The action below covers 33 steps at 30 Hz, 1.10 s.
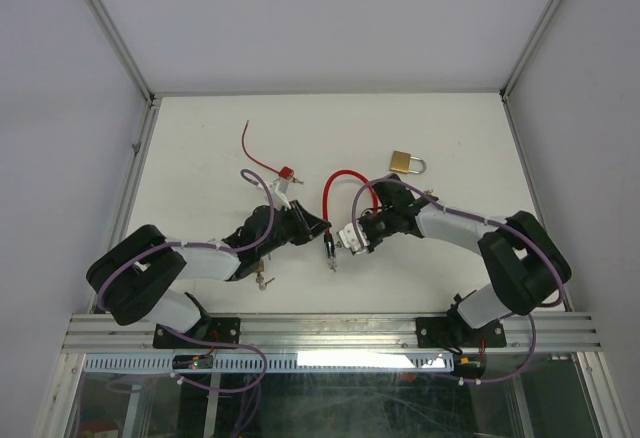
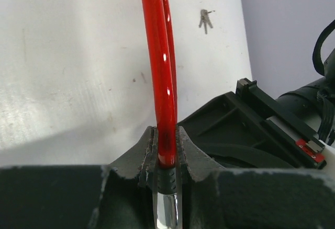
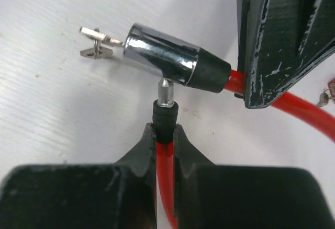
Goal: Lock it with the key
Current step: Lock the lock.
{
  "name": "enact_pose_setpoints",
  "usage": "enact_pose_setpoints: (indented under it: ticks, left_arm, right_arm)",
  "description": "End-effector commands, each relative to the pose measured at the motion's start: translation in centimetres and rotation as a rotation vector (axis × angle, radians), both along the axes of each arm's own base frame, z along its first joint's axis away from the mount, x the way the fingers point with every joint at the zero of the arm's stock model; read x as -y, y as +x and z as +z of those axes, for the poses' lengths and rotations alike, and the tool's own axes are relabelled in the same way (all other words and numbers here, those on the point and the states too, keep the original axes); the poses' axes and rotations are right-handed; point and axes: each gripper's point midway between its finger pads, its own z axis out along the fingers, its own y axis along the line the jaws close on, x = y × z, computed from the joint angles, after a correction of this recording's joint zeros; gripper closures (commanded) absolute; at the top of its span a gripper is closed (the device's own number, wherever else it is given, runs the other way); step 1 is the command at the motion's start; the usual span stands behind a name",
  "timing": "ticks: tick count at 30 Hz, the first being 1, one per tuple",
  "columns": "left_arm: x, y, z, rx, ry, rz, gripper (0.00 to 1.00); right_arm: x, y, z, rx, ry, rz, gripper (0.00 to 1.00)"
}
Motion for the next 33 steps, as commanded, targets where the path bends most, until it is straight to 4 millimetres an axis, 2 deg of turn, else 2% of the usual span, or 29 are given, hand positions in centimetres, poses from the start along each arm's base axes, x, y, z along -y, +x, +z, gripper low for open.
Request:
enact_pose_setpoints:
  ticks: [1, 4, 7, 10, 16, 21, 25, 33]
  left_arm:
    - [1.6, 0.8, 7.1, 0.107, -0.154, -0.024, 1.00]
    - [1.8, 0.7, 9.3, 0.127, -0.169, -0.039, 1.00]
    - [1.7, 0.4, 11.7, 0.163, -0.186, -0.049, 1.00]
    - [1.5, 0.1, 13.4, 0.190, -0.190, -0.051, 1.00]
    - [0.8, 0.0, 14.9, 0.259, -0.173, -0.038, 1.00]
    - [-0.3, 0.6, 16.0, 0.369, -0.093, -0.009, 1.00]
    - [-0.7, 0.9, 16.8, 0.464, -0.031, -0.010, 1.00]
    - [-0.5, 1.5, 17.0, 0.502, 0.064, -0.022, 1.00]
  right_arm:
    - [-2.1, -2.3, 7.0, -0.002, 0.220, 0.093, 1.00]
    - [-2.5, -3.1, 9.8, -0.042, 0.283, 0.096, 1.00]
    - [-3.2, -2.1, 11.6, -0.110, 0.289, -0.004, 1.00]
    - [-3.4, -0.4, 12.3, -0.138, 0.255, -0.132, 1.00]
    - [-3.2, 0.2, 13.5, -0.171, 0.227, -0.227, 1.00]
    - [-2.6, 0.8, 13.8, -0.271, 0.152, -0.360, 1.00]
    - [-2.4, 0.9, 13.2, -0.320, 0.116, -0.402, 1.00]
    - [-2.0, 1.1, 12.8, -0.328, 0.026, -0.449, 1.00]
